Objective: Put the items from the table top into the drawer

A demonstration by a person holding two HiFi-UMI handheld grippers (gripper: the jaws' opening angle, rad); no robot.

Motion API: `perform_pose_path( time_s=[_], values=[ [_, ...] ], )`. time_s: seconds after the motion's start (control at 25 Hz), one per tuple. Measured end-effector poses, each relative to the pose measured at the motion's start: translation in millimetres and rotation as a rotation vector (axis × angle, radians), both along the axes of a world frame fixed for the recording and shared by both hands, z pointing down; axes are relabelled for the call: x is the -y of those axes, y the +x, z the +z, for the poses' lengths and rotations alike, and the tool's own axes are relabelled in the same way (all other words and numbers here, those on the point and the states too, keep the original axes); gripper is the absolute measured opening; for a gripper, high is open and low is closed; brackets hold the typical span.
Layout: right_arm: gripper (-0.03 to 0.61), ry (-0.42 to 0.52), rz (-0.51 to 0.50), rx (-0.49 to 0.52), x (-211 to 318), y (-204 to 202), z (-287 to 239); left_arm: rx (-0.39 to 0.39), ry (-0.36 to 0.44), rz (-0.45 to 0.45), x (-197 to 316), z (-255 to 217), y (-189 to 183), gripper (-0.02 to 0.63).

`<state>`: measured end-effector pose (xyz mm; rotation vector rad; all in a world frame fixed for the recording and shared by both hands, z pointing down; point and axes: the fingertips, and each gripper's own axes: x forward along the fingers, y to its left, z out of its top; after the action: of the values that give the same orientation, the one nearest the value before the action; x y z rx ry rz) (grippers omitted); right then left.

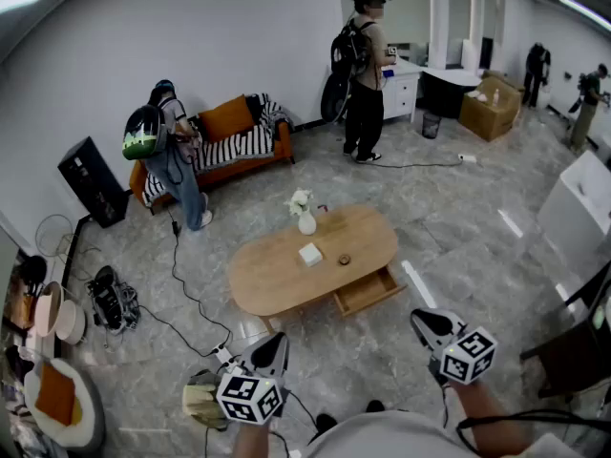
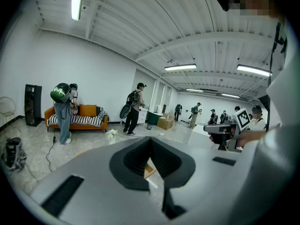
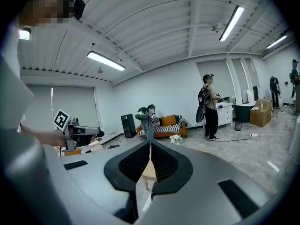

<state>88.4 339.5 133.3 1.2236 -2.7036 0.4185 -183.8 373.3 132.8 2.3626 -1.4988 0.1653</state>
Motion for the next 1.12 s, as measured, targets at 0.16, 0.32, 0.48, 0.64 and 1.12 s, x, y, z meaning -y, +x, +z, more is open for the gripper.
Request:
perform_pose_path(
  time_s=[0.16,0.32,0.48,0.64,1.12],
  values=[
    [0.040,0.001,-0.001,-0.001,-2.3,2.3,3.5,0.001,0.001,0.000,-2.0,3.7,2.6,0.002],
    [0.040,-0.001,-0.001,0.000,-0.8,0.1,3.3,-0.001,0.000,-0.001,-0.9,3.8,0.7,0.001],
    [0.040,0.000,-0.007,0.000,-1.1,-0.7,2.0,-0.001,-0.002,-0.004,-1.6,2.9,0.5,0.001],
    [0.040,-0.008,-0.009,0.009,-3.8,0.6,2.6,0.001,-0.007,-0.008,-6.2,3.9,2.1,0.000],
    [0.041,-0.048,-0.064,-0.002,-10.1,9.3,14.3,-0.017,-0.007,-0.007,-17.7,5.0,19.8,0.001]
  ],
)
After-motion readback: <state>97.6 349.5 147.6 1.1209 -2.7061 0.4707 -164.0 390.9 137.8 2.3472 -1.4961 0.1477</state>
